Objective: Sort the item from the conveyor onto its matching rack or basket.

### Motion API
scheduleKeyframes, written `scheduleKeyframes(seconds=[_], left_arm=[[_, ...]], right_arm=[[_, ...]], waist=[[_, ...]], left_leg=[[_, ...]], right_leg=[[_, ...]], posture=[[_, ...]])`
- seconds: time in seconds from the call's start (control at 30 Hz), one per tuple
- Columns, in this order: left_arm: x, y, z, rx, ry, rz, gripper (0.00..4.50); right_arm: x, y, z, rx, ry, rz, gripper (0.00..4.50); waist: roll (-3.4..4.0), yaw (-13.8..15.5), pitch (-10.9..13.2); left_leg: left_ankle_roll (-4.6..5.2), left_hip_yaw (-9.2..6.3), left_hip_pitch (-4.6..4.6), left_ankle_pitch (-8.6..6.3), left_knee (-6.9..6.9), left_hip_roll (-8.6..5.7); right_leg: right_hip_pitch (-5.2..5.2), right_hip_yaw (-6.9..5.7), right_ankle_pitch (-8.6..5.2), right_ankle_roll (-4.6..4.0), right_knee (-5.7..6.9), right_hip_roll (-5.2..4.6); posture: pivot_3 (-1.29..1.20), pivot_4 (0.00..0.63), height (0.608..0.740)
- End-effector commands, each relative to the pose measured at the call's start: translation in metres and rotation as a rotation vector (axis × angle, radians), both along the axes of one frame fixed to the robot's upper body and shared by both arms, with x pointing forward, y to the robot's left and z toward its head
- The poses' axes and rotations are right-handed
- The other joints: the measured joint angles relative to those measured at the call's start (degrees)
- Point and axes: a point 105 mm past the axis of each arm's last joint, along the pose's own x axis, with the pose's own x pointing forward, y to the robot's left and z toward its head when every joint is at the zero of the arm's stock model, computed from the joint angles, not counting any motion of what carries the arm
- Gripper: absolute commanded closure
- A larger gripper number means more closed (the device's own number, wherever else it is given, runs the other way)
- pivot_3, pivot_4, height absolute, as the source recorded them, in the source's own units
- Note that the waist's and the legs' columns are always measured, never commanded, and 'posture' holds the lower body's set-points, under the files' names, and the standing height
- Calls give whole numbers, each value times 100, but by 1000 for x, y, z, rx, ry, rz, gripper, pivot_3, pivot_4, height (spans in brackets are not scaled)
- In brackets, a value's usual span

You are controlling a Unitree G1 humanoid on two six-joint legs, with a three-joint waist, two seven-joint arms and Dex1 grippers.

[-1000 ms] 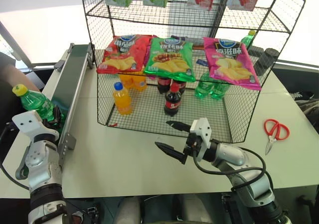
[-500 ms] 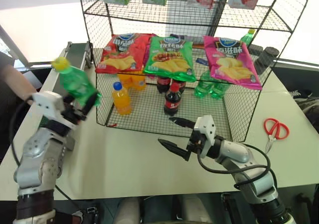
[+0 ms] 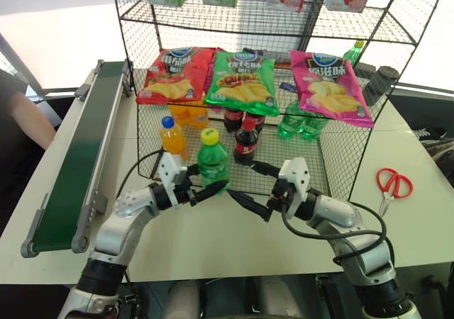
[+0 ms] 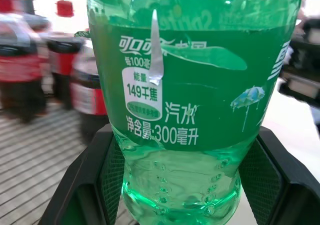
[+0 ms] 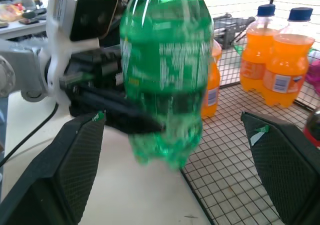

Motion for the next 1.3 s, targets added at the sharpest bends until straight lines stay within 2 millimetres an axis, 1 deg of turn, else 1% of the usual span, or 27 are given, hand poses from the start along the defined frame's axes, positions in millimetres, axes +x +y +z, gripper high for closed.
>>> scheduleKeyframes(seconds=[0.03, 0.23, 0.53, 0.6, 0.67, 0.7, 0.77, 0.83, 0.87, 0.9, 1.03, 1.17, 1.23, 1.3], left_arm=[[-2, -15, 16, -13, -99, -94, 1831], [-5, -30, 14, 20, -130, -204, 1831], [-8, -38, 14, 37, -173, -256, 1831], [-9, -38, 13, 42, -178, -256, 1831], [-10, -38, 12, 45, -181, -256, 1831], [-10, -38, 12, 45, -178, -253, 1831], [-8, -38, 9, 46, -147, -244, 1831], [-8, -38, 6, 52, -121, -240, 769], [-6, -37, 4, 60, -121, -230, 358], [-5, -36, 4, 66, -123, -223, 40], [-1, -27, -4, 97, -102, -178, 40], [5, -9, -7, 74, -61, -74, 40], [3, -6, -6, 66, -65, -59, 40], [2, -6, -2, 51, -71, -50, 40]], right_arm=[[-7, 4, 17, 38, -51, 5, 0], [-9, 5, 16, 46, -33, -3, 0], [-6, 3, 14, 83, -6, -19, 0], [-7, 3, 14, 93, 3, -7, 543], [-7, 3, 14, 95, 5, -3, 1377], [-7, 3, 14, 95, 4, -3, 1547], [-6, 3, 15, 91, -5, -11, 1546], [-4, 2, 16, 91, -13, -24, 1546], [-2, 0, 17, 97, -20, -39, 1546], [-1, -1, 19, 102, -26, -51, 1546], [11, -20, 23, 112, -64, -181, 1546], [24, -65, 8, 38, -81, -418, 1546], [29, -83, 0, 20, -94, -528, 1546], [32, -94, -7, -8, -112, -608, 1546]], waist=[[0, 9, 0], [0, 12, 0], [0, 10, 0], [0, 11, 0], [0, 11, 0], [0, 11, 0], [0, 16, 0], [0, 16, 0], [0, 16, 0], [0, 16, 0], [0, 16, 0], [-1, 43, -2], [0, 52, -2], [2, 79, 0]], left_leg=[[0, 0, 0, 0, 3, 4], [1, -7, 2, 0, 17, 20], [1, -12, 4, 0, 17, 35], [0, -12, 5, 0, 17, 36], [0, -12, 5, 0, 18, 37], [1, -12, 5, 0, 18, 37], [1, -12, 5, 0, 18, 37], [0, -12, 5, 0, 18, 37], [0, -12, 5, 0, 19, 36], [1, -12, 5, 0, 19, 36], [0, -12, 5, 0, 19, 36], [0, -12, 6, 0, 19, 36], [0, -11, 5, 0, 19, 36], [0, -10, 6, 0, 19, 36]], right_leg=[[2, 0, 0, 0, 0, 11], [11, 4, 0, 1, 2, 47], [10, 4, 0, 1, 5, 70], [10, 4, 0, 1, 6, 70], [10, 5, 0, 1, 6, 70], [11, 5, 0, 1, 6, 70], [11, 5, 0, 1, 6, 70], [11, 5, 0, 1, 6, 70], [11, 5, 0, 1, 6, 70], [11, 4, 0, 1, 6, 70], [10, 5, 0, 1, 8, 70], [12, 5, 0, 1, 7, 69], [12, 6, 0, 1, 6, 68], [11, 6, 0, 1, 7, 68]], posture=[[0, 150, 740], [0, 150, 740], [0, 150, 740], [0, 150, 740], [0, 150, 740], [0, 150, 740], [0, 150, 740], [0, 150, 740], [0, 150, 740], [0, 150, 740], [0, 150, 740], [0, 150, 740], [0, 150, 740], [0, 150, 740]])
